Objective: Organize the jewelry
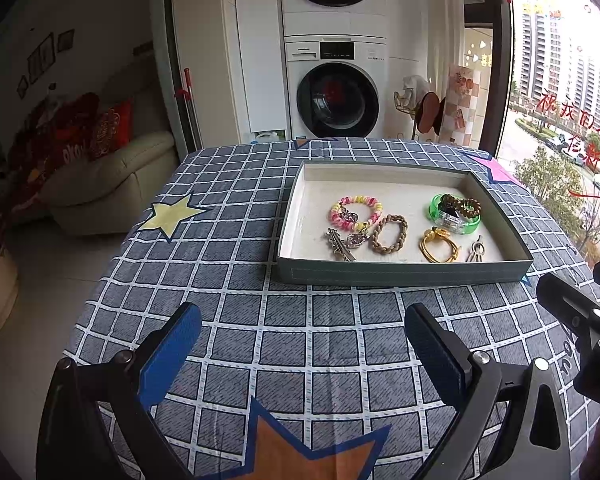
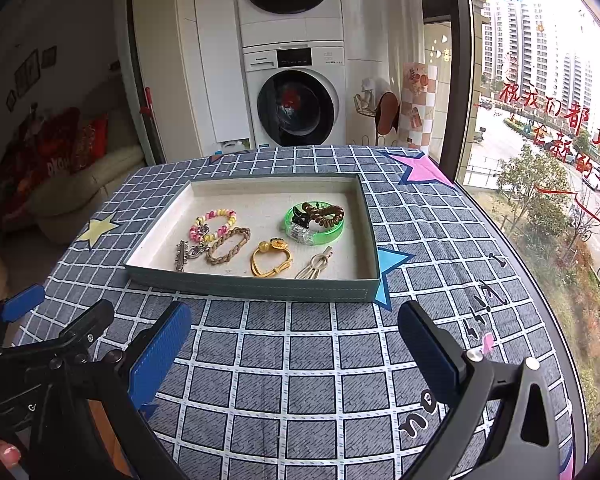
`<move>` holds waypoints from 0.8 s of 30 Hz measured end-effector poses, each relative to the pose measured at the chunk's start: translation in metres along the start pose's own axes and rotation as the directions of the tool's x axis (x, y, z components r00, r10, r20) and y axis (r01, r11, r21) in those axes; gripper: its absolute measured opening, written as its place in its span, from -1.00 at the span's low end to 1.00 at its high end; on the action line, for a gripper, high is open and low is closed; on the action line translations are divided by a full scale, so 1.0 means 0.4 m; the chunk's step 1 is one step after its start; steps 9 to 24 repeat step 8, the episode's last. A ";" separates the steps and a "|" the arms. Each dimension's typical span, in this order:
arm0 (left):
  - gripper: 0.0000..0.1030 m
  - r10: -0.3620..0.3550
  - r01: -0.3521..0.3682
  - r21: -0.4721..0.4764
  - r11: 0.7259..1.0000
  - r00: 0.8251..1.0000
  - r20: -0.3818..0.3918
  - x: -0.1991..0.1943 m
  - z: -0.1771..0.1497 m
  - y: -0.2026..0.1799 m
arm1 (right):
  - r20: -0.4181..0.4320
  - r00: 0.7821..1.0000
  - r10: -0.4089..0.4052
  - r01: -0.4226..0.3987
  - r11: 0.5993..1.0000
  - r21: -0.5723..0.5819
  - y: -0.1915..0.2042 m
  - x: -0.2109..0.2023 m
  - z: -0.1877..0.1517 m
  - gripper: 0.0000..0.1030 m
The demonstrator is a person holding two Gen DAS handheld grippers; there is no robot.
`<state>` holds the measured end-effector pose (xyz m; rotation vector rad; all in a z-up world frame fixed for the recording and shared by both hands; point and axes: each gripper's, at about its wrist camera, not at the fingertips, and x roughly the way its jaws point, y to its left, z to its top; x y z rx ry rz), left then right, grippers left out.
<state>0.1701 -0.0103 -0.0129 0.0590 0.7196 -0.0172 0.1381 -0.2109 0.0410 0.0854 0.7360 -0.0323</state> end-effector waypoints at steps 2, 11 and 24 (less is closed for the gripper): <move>1.00 -0.003 0.003 -0.001 1.000 1.000 -0.001 0.000 0.000 0.000 | -0.002 1.000 0.001 -0.001 1.000 0.001 0.000 0.001 0.000 1.00; 1.00 -0.004 0.004 0.004 1.000 1.000 0.012 -0.004 -0.001 0.000 | -0.001 1.000 0.000 0.000 1.000 0.001 0.000 0.001 0.000 1.00; 1.00 -0.004 0.004 0.004 1.000 1.000 0.012 -0.004 -0.001 0.000 | -0.001 1.000 0.000 0.000 1.000 0.001 0.000 0.001 0.000 1.00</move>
